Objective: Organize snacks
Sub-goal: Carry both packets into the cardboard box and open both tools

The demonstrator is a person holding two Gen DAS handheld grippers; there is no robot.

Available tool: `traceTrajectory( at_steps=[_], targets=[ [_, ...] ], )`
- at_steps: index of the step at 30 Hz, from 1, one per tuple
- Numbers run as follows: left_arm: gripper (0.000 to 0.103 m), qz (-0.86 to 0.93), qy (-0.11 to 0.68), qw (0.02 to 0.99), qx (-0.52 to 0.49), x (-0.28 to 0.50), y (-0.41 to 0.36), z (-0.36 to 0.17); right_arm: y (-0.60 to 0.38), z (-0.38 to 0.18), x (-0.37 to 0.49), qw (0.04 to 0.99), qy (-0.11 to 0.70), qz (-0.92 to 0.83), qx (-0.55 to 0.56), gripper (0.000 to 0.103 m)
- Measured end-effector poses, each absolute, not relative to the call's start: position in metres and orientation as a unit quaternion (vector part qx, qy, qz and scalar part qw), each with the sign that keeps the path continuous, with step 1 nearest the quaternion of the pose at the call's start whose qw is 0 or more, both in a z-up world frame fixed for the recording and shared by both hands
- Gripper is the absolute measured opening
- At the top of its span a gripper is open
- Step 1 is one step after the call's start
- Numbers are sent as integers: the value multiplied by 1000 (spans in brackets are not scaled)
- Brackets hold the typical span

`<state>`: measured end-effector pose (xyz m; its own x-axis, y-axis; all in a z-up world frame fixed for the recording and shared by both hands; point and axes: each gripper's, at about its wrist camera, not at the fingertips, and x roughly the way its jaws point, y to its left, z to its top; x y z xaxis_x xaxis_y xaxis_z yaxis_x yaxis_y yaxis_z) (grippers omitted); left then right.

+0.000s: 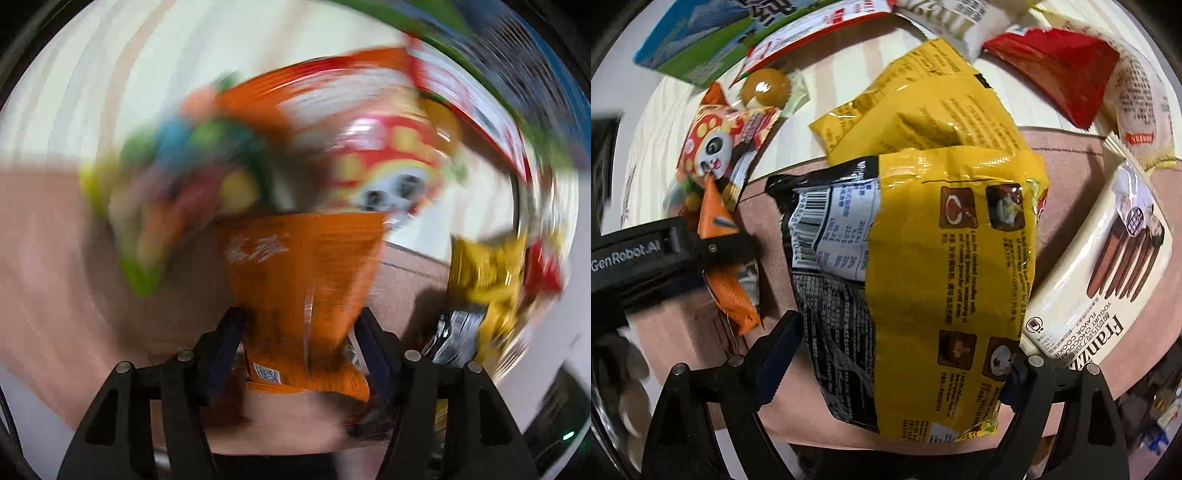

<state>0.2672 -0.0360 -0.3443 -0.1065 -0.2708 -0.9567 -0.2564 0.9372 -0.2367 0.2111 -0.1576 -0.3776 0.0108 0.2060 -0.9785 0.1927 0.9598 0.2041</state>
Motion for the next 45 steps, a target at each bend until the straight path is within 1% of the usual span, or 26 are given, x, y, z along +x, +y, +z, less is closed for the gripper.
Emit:
traceTrajectory(
  at_steps=[2, 3, 4, 5, 6, 10, 12, 13, 15, 17, 19, 20, 21, 25, 28, 29, 32, 36, 37, 38, 39, 41, 45],
  targets=[
    [60, 12, 734, 640, -227, 261, -35, -351, -161, -381, 212, 693, 706, -17, 144, 85],
    [59, 14, 728, 645, -231, 259, -37, -350, -164, -380, 214, 693, 706, -22, 148, 85],
    [53, 9, 721, 657, -223, 259, -43, -348, -165, -381, 214, 693, 705, -26, 152, 85],
    [51, -2, 716, 668, -203, 258, -48, -345, -165, -381, 213, 693, 705, -26, 148, 84],
    [51, -18, 715, 680, -163, 260, -58, -340, -167, -377, 214, 692, 707, -24, 143, 84],
    [50, -78, 696, 712, 51, 253, -101, -325, -179, -376, 211, 682, 719, -11, 132, 85],
    [50, -100, 691, 706, 116, 245, -117, -331, -181, -380, 211, 681, 720, -9, 134, 85],
    [53, -105, 696, 699, 126, 242, -122, -338, -183, -384, 212, 682, 718, -12, 137, 85],
    [54, -104, 709, 689, 109, 241, -114, -348, -186, -390, 215, 681, 718, -19, 143, 90],
    [54, -92, 717, 689, 57, 243, -107, -358, -185, -396, 219, 678, 721, -24, 138, 90],
    [54, -77, 715, 695, 11, 248, -106, -360, -181, -400, 220, 679, 722, -30, 128, 90],
    [52, -74, 713, 697, -4, 247, -103, -358, -180, -401, 220, 682, 720, -35, 124, 87],
    [51, -73, 707, 703, -20, 245, -106, -355, -179, -401, 219, 685, 717, -40, 119, 86],
    [49, -75, 685, 725, -4, 232, -109, -335, -181, -392, 211, 698, 705, -46, 115, 86],
    [48, -87, 671, 736, -3, 229, -114, -315, -170, -367, 199, 707, 695, -31, 127, 86],
    [48, -90, 668, 738, -5, 240, -116, -314, -164, -355, 188, 711, 691, -24, 131, 86],
    [48, -101, 654, 749, -15, 234, -105, -272, -166, -323, 183, 723, 676, 5, 143, 86],
    [48, -114, 626, 771, -31, 248, -106, -195, -182, -278, 185, 742, 650, 45, 156, 86],
    [48, -115, 617, 778, -34, 250, -100, -195, -189, -265, 191, 748, 642, 56, 159, 86],
    [48, -115, 608, 785, -37, 267, -92, -189, -197, -251, 199, 754, 633, 65, 162, 86],
    [48, -115, 596, 793, -46, 278, -94, -170, -199, -240, 204, 759, 626, 70, 163, 86],
    [48, -121, 584, 800, -59, 295, -74, -136, -205, -209, 227, 769, 612, 84, 166, 85],
    [49, -127, 568, 809, -83, 362, -84, -106, -225, -169, 292, 793, 577, 103, 167, 86]
  ],
)
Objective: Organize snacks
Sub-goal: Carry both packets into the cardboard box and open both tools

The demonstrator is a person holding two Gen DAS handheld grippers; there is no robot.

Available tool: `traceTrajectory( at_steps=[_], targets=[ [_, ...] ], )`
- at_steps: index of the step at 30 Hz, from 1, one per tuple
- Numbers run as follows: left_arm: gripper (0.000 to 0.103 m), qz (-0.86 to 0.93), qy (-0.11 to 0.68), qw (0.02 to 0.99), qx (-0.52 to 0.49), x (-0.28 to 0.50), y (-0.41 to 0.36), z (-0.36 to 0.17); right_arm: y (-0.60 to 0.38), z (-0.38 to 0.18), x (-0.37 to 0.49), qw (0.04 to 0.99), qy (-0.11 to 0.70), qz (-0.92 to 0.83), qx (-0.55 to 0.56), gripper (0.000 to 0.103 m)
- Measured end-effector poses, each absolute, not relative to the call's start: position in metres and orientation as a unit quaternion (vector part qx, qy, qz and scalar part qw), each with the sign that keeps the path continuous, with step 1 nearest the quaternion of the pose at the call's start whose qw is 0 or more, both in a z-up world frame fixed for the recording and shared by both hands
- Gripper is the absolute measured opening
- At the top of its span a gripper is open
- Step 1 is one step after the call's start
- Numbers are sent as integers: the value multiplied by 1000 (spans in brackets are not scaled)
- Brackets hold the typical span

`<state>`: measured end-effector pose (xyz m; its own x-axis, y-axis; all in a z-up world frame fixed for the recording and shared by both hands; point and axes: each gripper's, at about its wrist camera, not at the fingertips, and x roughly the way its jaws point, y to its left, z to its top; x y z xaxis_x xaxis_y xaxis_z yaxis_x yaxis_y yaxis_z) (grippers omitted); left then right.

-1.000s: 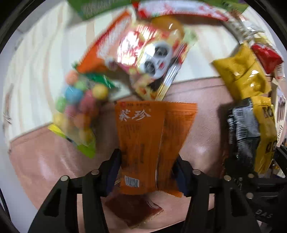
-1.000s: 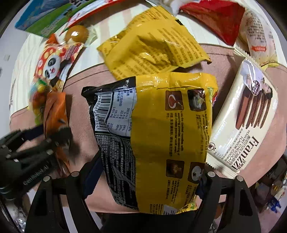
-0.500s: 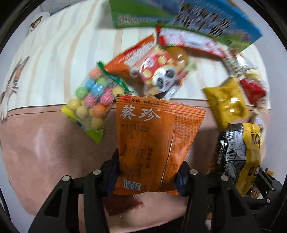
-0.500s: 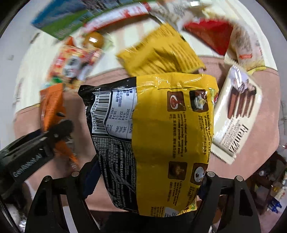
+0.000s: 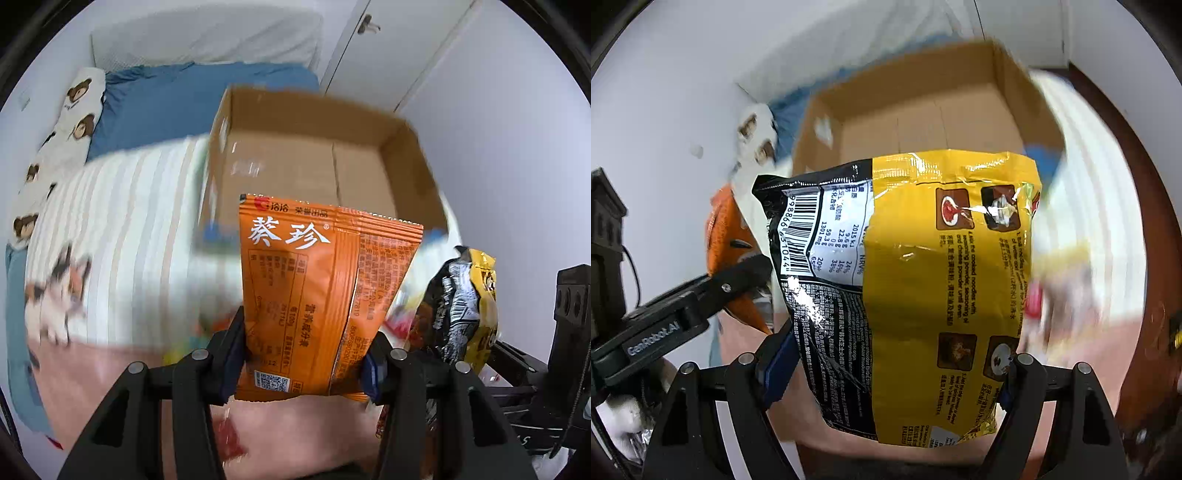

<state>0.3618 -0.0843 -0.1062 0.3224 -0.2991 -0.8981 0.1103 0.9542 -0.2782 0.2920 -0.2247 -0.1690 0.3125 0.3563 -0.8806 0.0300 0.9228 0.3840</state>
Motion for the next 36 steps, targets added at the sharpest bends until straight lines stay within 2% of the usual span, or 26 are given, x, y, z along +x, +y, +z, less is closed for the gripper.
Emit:
traceTrajectory(
  at_steps=[5, 9, 14, 21, 31, 32, 33, 35, 36],
  targets=[
    [49, -111, 578, 802, -100, 450, -79, -106, -248, -149, 386, 808, 563, 101, 144, 86],
    [49, -102, 608, 781, -105, 512, -86, -137, -261, -164, 465, 794, 588, 83, 131, 86],
    [49, -90, 649, 747, -115, 564, -95, -190, -280, -218, 532, 763, 632, 64, 117, 86],
    [49, -84, 691, 709, -115, 588, -103, -240, -294, -280, 579, 739, 665, 45, 98, 86],
    [50, -79, 714, 688, -103, 597, -108, -249, -287, -337, 627, 718, 689, 43, 89, 88],
    [54, -78, 711, 692, -98, 596, -107, -247, -268, -336, 631, 720, 687, 43, 85, 96],
    [59, -76, 706, 698, -91, 595, -105, -246, -269, -336, 631, 721, 686, 45, 83, 99],
    [85, -70, 700, 706, -80, 591, -102, -242, -275, -335, 631, 722, 684, 51, 84, 99],
    [90, -67, 698, 708, -78, 588, -99, -241, -279, -335, 631, 723, 684, 52, 84, 101]
  ],
)
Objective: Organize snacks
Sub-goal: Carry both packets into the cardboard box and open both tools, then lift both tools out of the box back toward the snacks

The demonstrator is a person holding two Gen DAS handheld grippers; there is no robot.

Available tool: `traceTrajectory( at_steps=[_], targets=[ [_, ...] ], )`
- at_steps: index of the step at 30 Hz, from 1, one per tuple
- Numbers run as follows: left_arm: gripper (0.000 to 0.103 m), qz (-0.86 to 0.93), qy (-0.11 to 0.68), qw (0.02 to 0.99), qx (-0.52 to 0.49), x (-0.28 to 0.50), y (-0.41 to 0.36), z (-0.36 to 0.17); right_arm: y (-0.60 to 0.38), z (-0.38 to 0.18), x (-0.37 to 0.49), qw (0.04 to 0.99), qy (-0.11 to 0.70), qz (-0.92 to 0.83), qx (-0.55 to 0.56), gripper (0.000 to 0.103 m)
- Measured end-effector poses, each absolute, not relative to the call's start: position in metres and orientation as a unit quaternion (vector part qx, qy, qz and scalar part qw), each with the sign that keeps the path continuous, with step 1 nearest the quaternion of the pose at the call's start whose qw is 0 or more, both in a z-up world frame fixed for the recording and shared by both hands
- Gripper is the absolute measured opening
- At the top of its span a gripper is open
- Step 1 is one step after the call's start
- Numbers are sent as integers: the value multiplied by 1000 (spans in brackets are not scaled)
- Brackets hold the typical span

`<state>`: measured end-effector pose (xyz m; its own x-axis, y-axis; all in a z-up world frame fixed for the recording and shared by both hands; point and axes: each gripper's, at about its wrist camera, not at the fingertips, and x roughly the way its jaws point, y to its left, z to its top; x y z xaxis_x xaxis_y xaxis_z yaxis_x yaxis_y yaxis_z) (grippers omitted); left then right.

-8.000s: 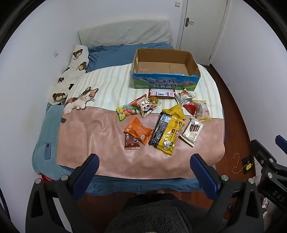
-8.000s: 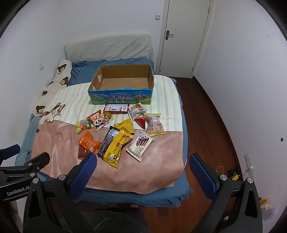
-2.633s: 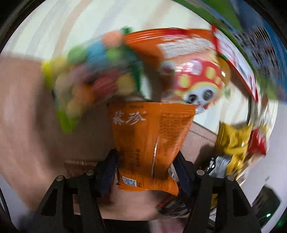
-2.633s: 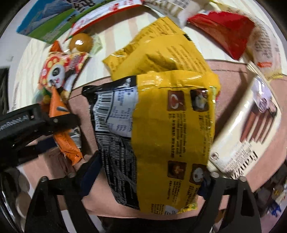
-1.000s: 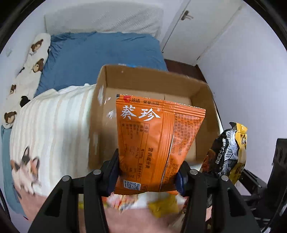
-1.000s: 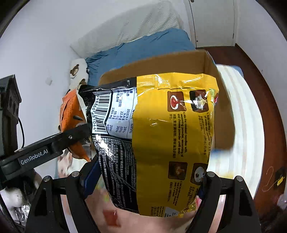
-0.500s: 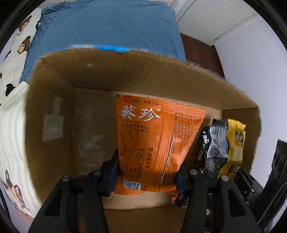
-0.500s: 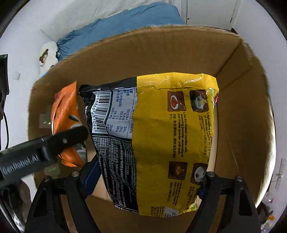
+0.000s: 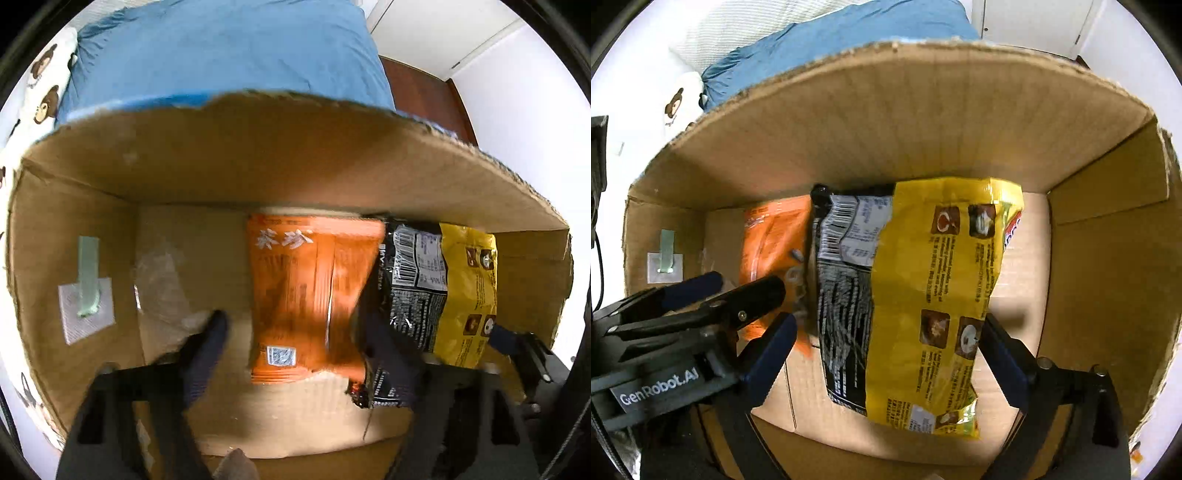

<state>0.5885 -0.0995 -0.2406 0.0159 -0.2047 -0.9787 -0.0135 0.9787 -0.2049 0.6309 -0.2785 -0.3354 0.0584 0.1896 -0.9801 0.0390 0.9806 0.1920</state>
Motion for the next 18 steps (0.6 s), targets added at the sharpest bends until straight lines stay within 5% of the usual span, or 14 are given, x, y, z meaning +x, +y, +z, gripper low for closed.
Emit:
traceTrajectory(
  at_steps=[2, 18],
  targets=[
    [96, -65, 695, 711, -84, 581, -93, -238, -278, -334, 638, 724, 684, 45, 77, 101],
    [97, -46, 608, 792, -30, 486, -89, -151, -279, -245, 538, 776, 626, 32, 67, 101]
  ],
)
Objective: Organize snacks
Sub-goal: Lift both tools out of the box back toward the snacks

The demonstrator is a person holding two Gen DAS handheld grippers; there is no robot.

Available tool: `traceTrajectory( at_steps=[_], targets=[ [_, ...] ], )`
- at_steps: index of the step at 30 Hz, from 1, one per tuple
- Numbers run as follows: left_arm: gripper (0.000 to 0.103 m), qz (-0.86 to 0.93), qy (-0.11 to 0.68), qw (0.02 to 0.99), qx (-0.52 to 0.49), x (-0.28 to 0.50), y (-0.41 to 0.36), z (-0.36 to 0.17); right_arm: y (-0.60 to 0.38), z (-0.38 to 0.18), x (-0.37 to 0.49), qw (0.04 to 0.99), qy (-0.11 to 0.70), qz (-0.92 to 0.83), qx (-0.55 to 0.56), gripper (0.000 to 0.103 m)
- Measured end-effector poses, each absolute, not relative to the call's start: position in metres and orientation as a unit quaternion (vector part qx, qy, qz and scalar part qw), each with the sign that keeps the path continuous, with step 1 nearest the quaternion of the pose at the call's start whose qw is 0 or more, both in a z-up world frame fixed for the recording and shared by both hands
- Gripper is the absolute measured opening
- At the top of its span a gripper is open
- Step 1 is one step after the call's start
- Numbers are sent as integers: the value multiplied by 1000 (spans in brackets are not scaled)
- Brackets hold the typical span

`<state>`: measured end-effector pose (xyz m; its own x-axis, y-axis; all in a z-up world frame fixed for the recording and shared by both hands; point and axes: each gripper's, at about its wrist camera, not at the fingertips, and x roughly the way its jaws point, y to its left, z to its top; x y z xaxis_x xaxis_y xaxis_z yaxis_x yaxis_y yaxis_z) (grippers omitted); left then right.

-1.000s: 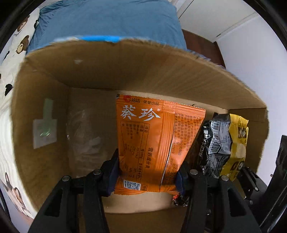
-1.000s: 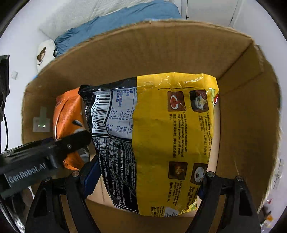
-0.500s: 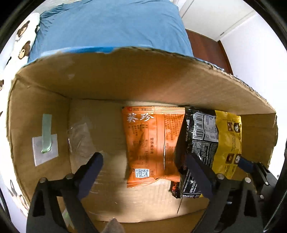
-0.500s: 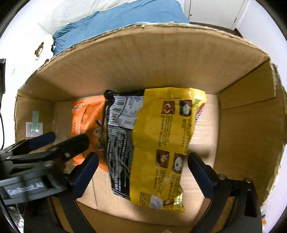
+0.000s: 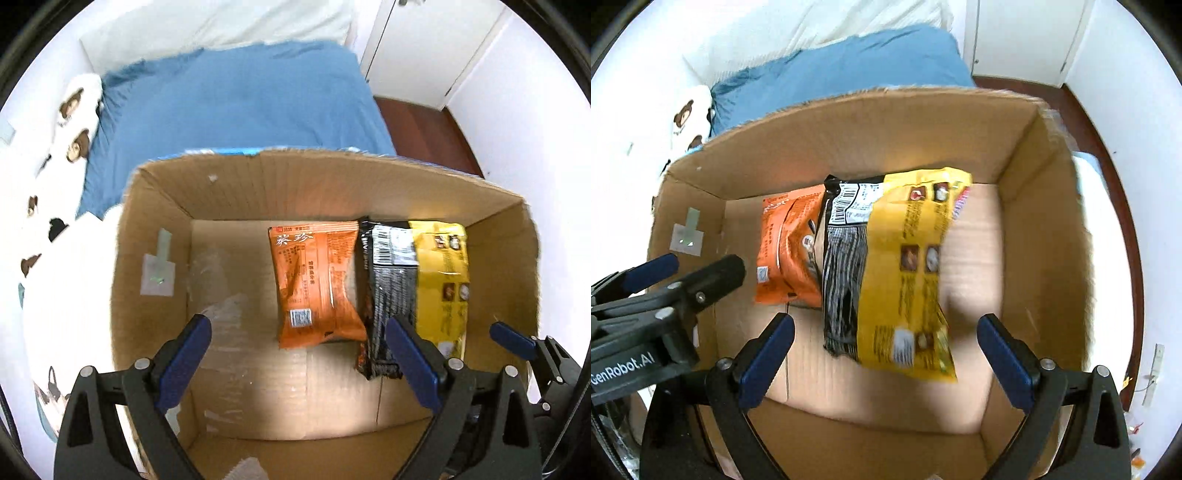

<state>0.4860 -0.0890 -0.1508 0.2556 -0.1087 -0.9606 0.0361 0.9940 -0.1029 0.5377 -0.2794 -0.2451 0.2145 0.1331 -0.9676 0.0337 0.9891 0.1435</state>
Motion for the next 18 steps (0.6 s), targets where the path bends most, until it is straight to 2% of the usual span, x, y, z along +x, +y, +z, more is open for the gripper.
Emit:
traceTrajectory(
  at_steps=[10, 18],
  targets=[
    [97, -58, 552, 832, -25, 446, -95, -122, -265, -155, 467, 821, 569, -5, 50, 101],
    [97, -64, 517, 853, -24, 401, -80, -87, -237, -114, 416, 841, 538, -7, 47, 101]
  ],
)
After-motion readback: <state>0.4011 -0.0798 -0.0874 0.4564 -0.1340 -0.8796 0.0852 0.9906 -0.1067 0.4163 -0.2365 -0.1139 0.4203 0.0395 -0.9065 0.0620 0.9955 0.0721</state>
